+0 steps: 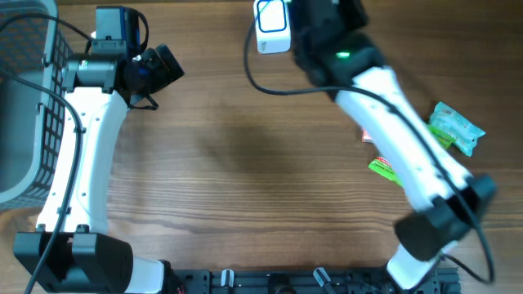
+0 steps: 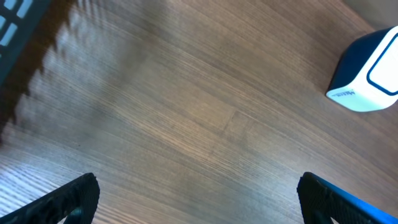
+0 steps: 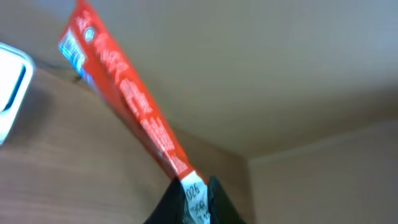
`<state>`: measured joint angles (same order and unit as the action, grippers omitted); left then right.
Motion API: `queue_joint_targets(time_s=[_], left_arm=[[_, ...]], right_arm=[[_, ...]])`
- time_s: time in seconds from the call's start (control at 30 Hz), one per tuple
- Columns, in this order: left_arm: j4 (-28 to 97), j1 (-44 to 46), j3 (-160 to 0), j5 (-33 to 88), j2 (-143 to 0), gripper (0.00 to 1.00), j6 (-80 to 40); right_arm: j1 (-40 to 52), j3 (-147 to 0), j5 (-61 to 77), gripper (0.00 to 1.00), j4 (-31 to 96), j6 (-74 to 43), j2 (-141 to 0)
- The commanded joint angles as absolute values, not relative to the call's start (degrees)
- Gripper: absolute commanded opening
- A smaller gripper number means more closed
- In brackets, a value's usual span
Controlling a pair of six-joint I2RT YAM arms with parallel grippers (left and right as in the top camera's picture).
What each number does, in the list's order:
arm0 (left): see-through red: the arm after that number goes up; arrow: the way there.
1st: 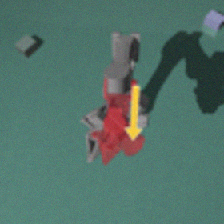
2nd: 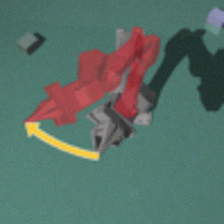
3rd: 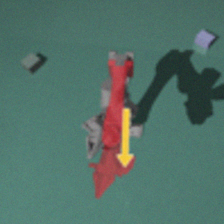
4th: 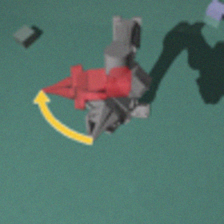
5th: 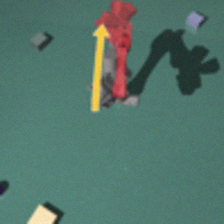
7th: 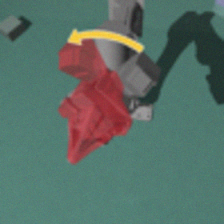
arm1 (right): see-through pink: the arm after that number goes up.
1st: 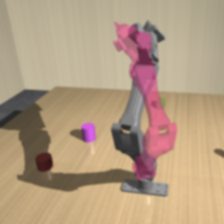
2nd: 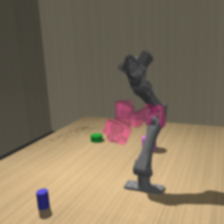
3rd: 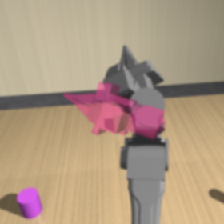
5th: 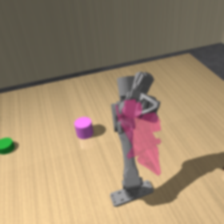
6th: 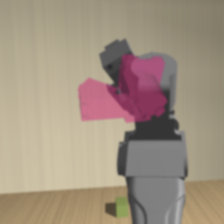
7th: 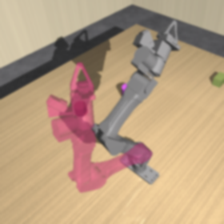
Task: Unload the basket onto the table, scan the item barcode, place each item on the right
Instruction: 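Raise the red sachet up to the white scanner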
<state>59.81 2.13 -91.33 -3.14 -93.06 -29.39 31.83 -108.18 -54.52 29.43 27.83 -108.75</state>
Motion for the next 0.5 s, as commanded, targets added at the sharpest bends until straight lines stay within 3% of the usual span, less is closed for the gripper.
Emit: queue_joint_targets(time_s=[0.0, 0.17, 0.47], left_arm=[[59.7, 1.8, -91.1, -3.3, -92.8, 1.0, -29.1], [59.7, 1.8, -91.1, -3.3, -92.8, 1.0, -29.1], [59.7, 1.8, -91.1, -3.3, -92.8, 1.0, -29.1]], right_arm=[[33.2, -108.9, -68.4, 0.04, 14.8, 51.1, -117.3], [33.8, -108.9, -70.3, 0.04, -0.4, 70.6, -129.1], [36.1, -108.9, -66.6, 0.04, -18.0, 80.9, -141.3]])
